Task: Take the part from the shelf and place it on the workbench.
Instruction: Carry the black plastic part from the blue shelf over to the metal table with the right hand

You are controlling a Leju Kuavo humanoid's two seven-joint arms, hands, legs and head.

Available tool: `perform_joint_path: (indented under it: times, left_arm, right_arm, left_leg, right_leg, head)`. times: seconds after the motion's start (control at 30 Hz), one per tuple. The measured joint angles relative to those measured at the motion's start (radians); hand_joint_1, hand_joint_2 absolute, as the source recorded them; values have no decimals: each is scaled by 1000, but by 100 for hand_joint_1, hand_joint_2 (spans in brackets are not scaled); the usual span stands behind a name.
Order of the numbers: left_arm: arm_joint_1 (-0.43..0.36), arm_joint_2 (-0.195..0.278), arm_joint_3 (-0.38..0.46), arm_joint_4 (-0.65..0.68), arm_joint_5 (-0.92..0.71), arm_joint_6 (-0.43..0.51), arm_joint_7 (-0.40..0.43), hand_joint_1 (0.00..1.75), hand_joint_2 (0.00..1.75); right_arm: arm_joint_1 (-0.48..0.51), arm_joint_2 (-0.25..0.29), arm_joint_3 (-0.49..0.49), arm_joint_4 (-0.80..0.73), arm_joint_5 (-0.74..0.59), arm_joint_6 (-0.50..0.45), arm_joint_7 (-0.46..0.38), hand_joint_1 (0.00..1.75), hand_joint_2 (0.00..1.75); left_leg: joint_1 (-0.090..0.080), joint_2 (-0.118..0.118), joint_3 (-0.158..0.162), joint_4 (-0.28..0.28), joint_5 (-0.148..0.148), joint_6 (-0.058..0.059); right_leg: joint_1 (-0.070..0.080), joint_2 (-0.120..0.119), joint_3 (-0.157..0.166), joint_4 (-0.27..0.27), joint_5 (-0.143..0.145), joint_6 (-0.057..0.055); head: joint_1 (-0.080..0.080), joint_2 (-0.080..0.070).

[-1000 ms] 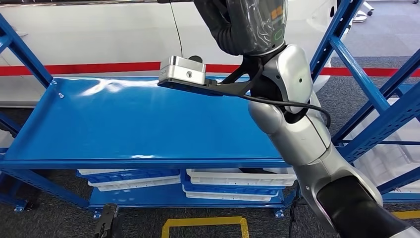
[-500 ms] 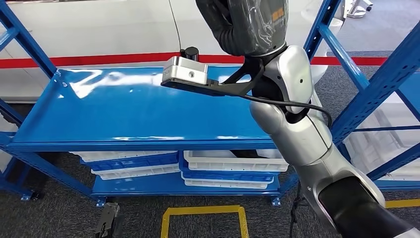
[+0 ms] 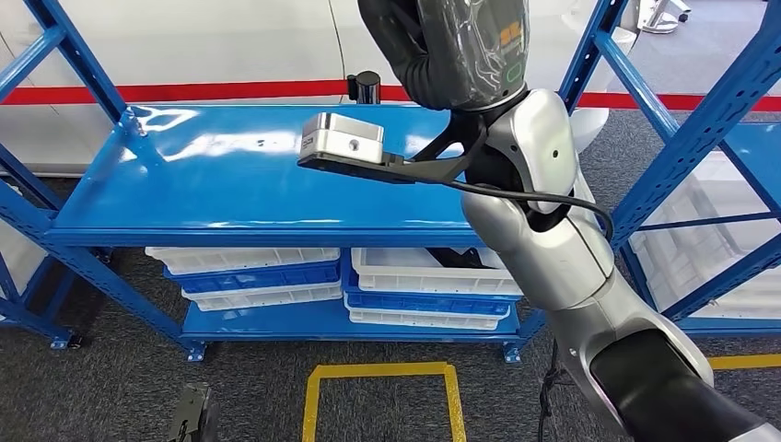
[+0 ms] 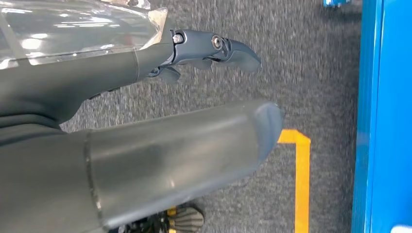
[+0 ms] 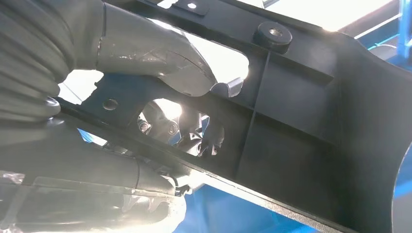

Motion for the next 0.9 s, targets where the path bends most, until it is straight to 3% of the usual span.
perform_joint_path:
  times: [0.07,0.13,0.17,0.2,0.23,0.27,0.33,0.37,0.43,0.47,0.53,0.6,0.63,0.67,0.73,0.77,0.83,0.9]
  left_arm:
    - [0,1,2,0,3,4,1,0,0]
    - [1,1,3,0,7,6,3,0,0]
    - [1,1,4,0,8,7,5,0,0]
    - [1,2,5,0,9,9,8,0,0]
    - [2,2,6,0,9,10,12,0,0]
    - [2,3,8,0,10,11,16,0,0]
    - [3,3,11,0,10,13,23,0,0]
    - [4,3,13,0,10,16,25,0,0]
    - [8,4,15,0,14,23,32,0,0]
    - [11,6,17,0,16,27,38,0,0]
    - [17,10,21,1,21,36,52,0,0]
    - [23,14,26,3,22,43,66,0,0]
    - [26,15,28,4,22,48,74,0,0]
    - [28,17,29,4,22,52,82,0,0]
    - [33,20,31,5,22,61,98,0,0]
    - [34,23,31,5,21,63,105,0,0]
    - [34,26,31,5,17,66,116,0,0]
    - [35,28,31,6,11,73,128,0,0]
  right_arm:
    - [5,-7,-6,-1,0,0,0,175,175]
    - [14,-11,-11,-2,0,0,0,175,175]
    - [20,-13,-13,-3,0,0,0,175,175]
    - [26,-14,-15,-4,1,0,0,175,175]
    - [31,-15,-17,-5,1,-1,0,175,175]
    - [34,-16,-19,-8,1,-2,0,175,175]
    - [36,-15,-25,-20,3,-3,-1,175,175]
    - [37,-15,-28,-26,4,-4,-2,175,175]
    - [40,-15,-35,-36,4,-6,-2,175,175]
    - [41,-16,-38,-39,4,-8,-2,175,175]
    - [44,-18,-42,-50,3,-11,-2,175,175]
    - [49,-21,-48,-66,0,-18,-2,175,175]
    - [52,-23,-53,-74,-1,-21,-2,175,175]
    - [57,-26,-57,-83,-2,-23,-2,175,175]
    - [72,-37,-65,-102,-3,-26,-2,175,175]
    - [80,-43,-69,-113,-4,-28,-2,175,175]
    - [95,-57,-79,-140,-3,-34,-2,175,175]
    - [116,-71,-89,-166,1,-46,-2,175,175]
  left_leg:
    - [0,5,-23,-3,23,20]
    - [-3,5,-52,-3,45,26]
    - [-4,6,-68,-2,57,26]
    - [-5,6,-82,-2,68,26]
    - [-5,6,-96,-1,79,24]
    - [-6,5,-107,-1,89,22]
    - [-7,5,-124,-1,109,13]
    - [-8,5,-129,-2,119,8]
    - [-8,5,-131,-7,137,-4]
    - [-7,5,-137,-4,140,-10]
    - [-5,3,-160,38,92,-20]
    - [-2,1,-195,143,-9,-29]
    - [0,0,-209,209,-49,-34]
    - [3,0,-216,262,-70,-38]
    - [11,1,-178,277,-46,-45]
    - [16,1,-133,230,-24,-47]
    - [21,0,-26,94,-17,-49]
    - [14,-4,19,22,-34,-39]
  right_leg:
    - [-1,1,-38,87,-70,-11]
    - [0,2,-77,222,-144,-18]
    - [1,3,-82,272,-162,-14]
    - [1,3,-68,282,-158,-7]
    - [1,3,-37,259,-144,0]
    - [2,3,12,200,-126,5]
    - [9,3,118,51,-122,-2]
    - [14,3,151,-1,-127,-9]
    - [20,4,158,-30,-128,-19]
    - [14,4,152,-31,-120,-25]
    - [3,2,139,-33,-99,-43]
    - [-1,2,118,-33,-76,-57]
    - [0,1,105,-32,-64,-59]
    - [0,1,92,-31,-54,-57]
    - [-1,1,64,-29,-34,-49]
    - [-2,1,52,-26,-26,-44]
    - [0,1,29,-16,-12,-33]
    - [2,-1,17,-11,1,-17]
  head:
    - [0,0]
    - [0,0]
    - [0,0]
    - [0,0]
    - [0,0]
    - [0,0]
    - [-1,0]
    - [-1,0]
    - [-1,0]
    - [0,0]
    - [-2,0]
    - [-4,0]
    - [-5,0]
    - [-5,0]
    - [-5,0]
    - [-5,0]
    - [-6,0]
    - [-4,0]
